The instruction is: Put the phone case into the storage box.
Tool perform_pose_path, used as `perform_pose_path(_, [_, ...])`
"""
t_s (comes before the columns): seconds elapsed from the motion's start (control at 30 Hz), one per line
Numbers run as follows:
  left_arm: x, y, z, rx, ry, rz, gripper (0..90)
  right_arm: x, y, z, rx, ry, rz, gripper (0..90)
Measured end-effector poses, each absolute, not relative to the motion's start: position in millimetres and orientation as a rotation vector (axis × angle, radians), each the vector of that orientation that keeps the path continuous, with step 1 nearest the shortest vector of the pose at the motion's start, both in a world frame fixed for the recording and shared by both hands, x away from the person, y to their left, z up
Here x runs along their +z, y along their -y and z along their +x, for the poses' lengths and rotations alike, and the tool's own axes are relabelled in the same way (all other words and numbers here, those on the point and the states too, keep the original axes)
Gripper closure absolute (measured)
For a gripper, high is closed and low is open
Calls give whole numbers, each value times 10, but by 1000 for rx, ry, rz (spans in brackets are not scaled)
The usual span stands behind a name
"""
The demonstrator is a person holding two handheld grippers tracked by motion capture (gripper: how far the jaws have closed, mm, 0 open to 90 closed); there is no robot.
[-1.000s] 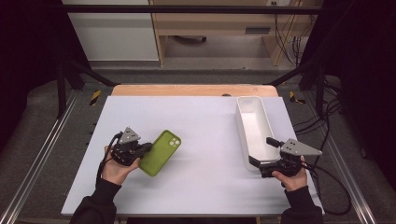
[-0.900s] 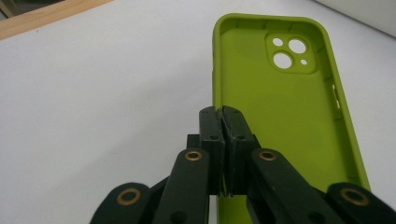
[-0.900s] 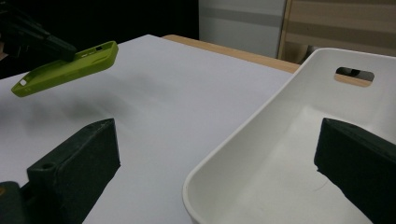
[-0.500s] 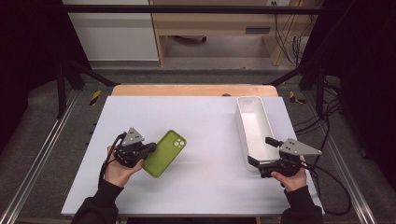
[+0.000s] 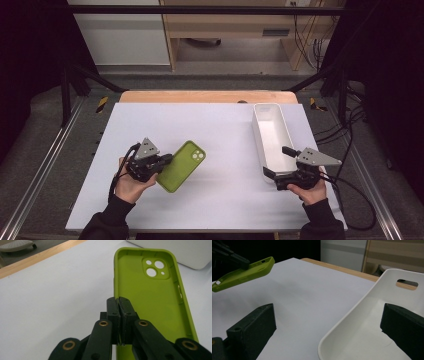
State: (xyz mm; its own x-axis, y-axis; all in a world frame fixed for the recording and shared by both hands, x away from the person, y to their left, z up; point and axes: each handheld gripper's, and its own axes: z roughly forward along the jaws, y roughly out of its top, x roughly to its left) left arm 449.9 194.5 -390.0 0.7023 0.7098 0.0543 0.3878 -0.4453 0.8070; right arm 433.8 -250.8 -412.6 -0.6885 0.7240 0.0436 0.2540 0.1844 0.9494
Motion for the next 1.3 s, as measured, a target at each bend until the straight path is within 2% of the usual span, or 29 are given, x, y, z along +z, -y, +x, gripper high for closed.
perform_pose_path(1.3, [-3823, -1550, 4427, 504, -692, 2148, 882, -4043, 2281, 4330, 1532, -2092, 890, 6])
